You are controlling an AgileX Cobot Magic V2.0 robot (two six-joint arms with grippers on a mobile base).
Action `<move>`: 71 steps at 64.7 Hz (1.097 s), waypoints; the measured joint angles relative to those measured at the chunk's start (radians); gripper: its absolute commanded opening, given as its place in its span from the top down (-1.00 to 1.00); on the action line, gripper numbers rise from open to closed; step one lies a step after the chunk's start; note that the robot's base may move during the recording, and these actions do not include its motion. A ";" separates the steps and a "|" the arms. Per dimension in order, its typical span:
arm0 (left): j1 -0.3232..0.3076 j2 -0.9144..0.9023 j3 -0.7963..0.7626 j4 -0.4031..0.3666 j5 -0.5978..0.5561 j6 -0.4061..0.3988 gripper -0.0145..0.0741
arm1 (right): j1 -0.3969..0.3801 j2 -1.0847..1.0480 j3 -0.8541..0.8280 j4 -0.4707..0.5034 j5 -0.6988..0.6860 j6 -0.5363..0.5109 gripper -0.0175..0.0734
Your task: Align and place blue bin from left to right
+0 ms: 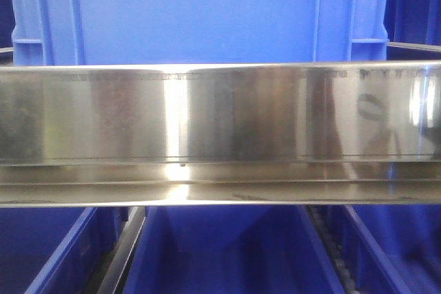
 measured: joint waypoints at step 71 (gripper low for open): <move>0.000 -0.003 -0.292 0.003 0.091 0.000 0.48 | 0.002 -0.002 -0.289 0.000 0.121 0.000 0.64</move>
